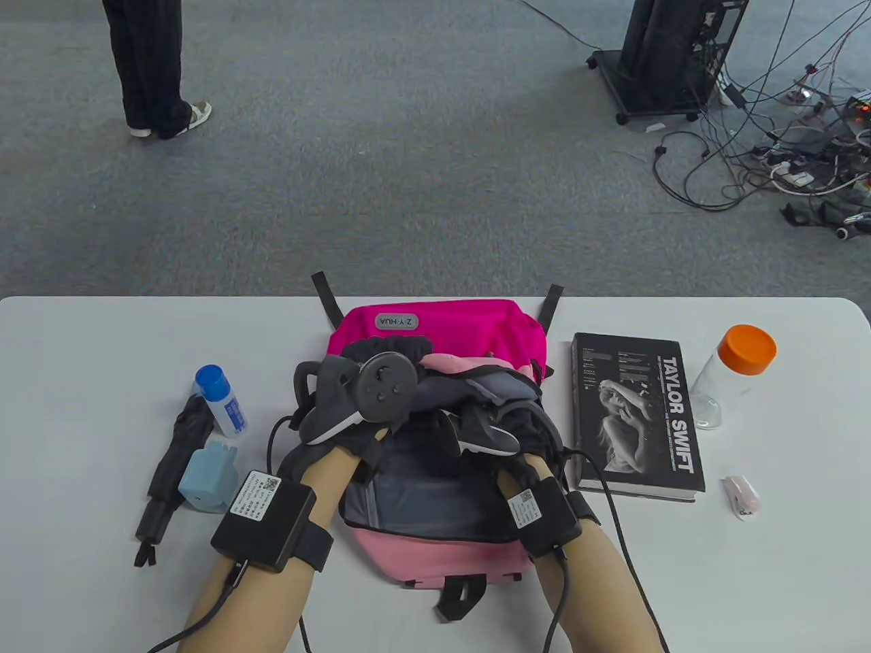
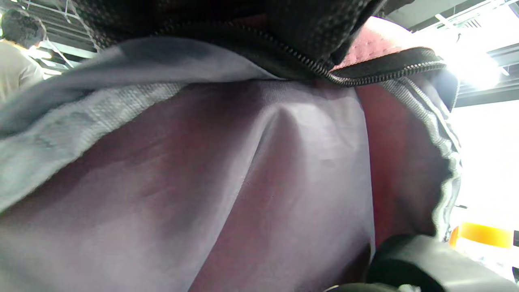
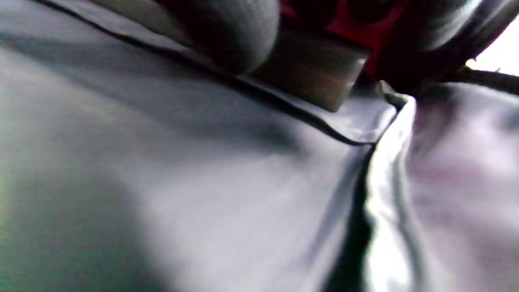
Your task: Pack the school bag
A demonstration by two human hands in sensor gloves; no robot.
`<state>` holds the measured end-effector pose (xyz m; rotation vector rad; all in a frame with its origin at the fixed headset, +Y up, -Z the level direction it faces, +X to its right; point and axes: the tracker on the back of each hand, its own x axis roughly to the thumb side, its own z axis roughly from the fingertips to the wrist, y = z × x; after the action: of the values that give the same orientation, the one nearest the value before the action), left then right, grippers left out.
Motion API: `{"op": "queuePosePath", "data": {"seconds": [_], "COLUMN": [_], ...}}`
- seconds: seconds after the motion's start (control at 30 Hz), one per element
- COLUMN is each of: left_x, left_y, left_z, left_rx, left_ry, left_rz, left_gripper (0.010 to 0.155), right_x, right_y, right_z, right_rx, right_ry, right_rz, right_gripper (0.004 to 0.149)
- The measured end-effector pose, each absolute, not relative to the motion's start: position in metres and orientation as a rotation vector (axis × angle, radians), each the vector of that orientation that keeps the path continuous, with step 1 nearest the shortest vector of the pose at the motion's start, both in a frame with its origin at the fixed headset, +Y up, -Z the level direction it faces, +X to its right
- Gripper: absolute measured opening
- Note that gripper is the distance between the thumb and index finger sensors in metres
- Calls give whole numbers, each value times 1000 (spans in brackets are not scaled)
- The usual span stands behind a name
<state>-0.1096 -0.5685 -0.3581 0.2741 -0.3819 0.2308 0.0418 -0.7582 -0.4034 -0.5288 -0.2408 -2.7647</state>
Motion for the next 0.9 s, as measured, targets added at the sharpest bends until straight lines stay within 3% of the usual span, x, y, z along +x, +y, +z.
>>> {"op": "queuePosePath", "data": {"seconds": [0.13, 0.23, 0.43, 0.5, 0.6, 0.73, 0.8, 0.9], "left_x": [-107, -103, -104, -104, -102, -101, -101, -101], "left_y": [-575, -579, -583, -584, -584, -587, -590, -592], "left_z": [-364, -367, -371, -370, -365, -359, -359, -358], "left_rx": [267, 260, 259, 258, 267, 270, 260, 247], "left_ry": [-369, -360, -340, -335, -343, -358, -357, -357], "left_rz": [221, 188, 178, 174, 155, 116, 111, 105], "left_gripper": [46, 46, 46, 46, 46, 46, 46, 46], "right_x": [47, 59, 107, 136, 174, 225, 253, 277], "right_y": [-736, -710, -654, -643, -647, -684, -705, -727], "right_z": [-377, -354, -321, -325, -337, -355, -360, -363], "right_rx": [-723, -936, -1020, -834, -452, 135, 553, 806], "right_ry": [-257, -368, -260, -122, 9, -80, -132, -212], "right_rz": [-2817, -2921, -3134, -3191, -3135, -3046, -3013, -3119], "right_gripper": [75, 64, 59, 57, 59, 72, 80, 91]}}
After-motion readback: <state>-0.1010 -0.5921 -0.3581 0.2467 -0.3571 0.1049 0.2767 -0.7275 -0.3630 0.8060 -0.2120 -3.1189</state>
